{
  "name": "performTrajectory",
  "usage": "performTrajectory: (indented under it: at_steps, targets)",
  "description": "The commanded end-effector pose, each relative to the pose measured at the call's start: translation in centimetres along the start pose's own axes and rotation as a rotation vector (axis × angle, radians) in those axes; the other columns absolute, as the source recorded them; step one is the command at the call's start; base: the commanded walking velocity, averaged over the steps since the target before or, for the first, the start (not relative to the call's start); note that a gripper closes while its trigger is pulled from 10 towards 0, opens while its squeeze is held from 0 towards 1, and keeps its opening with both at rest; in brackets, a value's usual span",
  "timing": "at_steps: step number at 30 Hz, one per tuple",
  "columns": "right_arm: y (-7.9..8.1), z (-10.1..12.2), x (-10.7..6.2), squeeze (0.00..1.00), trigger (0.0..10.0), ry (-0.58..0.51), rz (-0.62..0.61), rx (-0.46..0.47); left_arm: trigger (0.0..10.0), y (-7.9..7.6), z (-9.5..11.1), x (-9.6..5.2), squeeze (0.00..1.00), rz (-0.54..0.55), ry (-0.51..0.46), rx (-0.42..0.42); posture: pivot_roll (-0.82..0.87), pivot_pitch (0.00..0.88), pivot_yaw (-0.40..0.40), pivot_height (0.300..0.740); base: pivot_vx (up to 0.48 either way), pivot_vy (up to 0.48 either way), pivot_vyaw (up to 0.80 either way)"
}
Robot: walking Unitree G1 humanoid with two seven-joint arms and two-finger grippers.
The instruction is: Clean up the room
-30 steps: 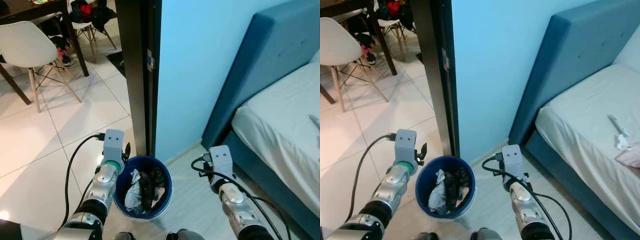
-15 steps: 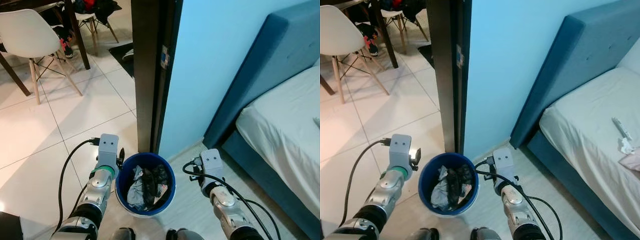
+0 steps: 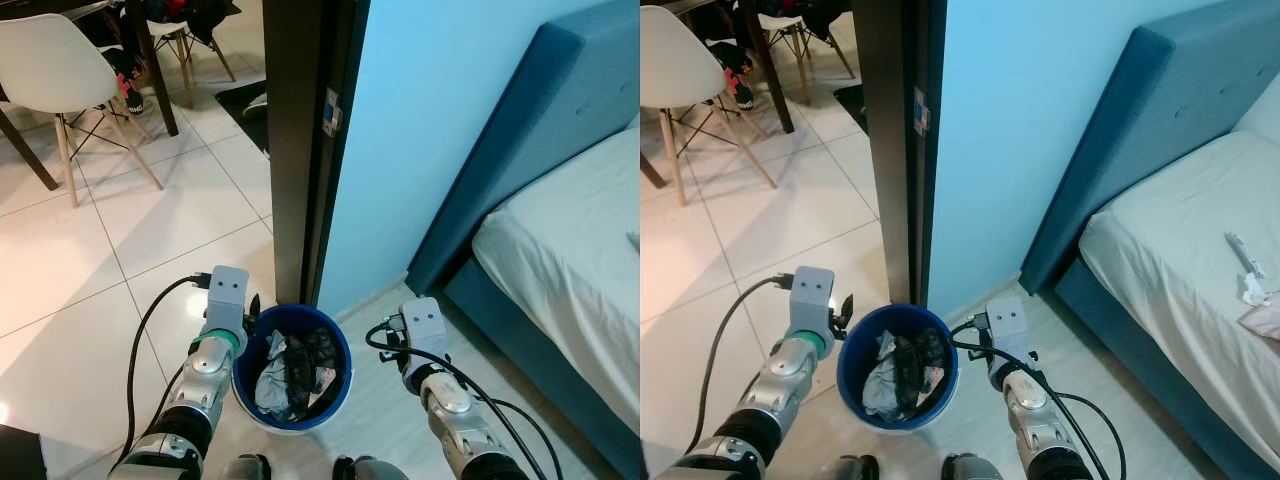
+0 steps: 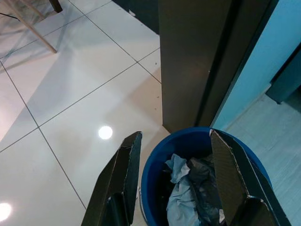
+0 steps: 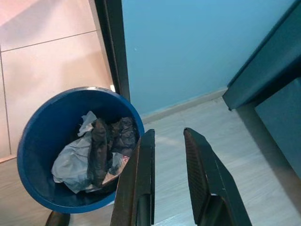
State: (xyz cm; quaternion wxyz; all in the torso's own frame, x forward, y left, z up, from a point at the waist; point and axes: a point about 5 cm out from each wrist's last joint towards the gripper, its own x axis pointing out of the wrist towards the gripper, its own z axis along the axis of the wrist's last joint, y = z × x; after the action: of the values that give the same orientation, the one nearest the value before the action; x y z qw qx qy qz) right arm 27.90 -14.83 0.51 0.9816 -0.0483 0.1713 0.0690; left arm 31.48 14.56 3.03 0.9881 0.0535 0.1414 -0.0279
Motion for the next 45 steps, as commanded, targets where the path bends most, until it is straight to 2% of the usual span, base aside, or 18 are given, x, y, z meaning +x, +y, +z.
performTrajectory:
  at_steps: [1,10,35,45]
  targets:
    - [-0.09,-0.76,-0.28,0.0,10.0,0.025,0.004,-0.002,10.0,-0.35,-0.52,-0.28,0.0,-0.011,0.012,0.001,0.04,0.039,0.0,0.74,0.0,-0.341,0.0]
    - [-0.28,-0.53,-0.14,0.0,10.0,0.021,0.005,-0.007,10.0,-0.81,-0.69,-0.36,0.0,-0.023,0.018,-0.003,0.04,0.029,-0.003,0.74,0.0,-0.34,0.0]
    - [-0.39,-0.68,-0.15,0.0,10.0,0.028,0.009,-0.008,10.0,-0.6,-0.65,-0.37,0.0,-0.015,0.022,-0.016,0.04,0.033,-0.016,0.74,0.0,-0.474,0.0]
    - [-0.65,-0.74,-0.23,0.0,10.0,0.027,-0.009,0.0,10.0,-0.72,-0.4,-0.23,0.0,-0.025,0.02,-0.008,0.03,0.045,0.005,0.74,0.0,-0.48,0.0]
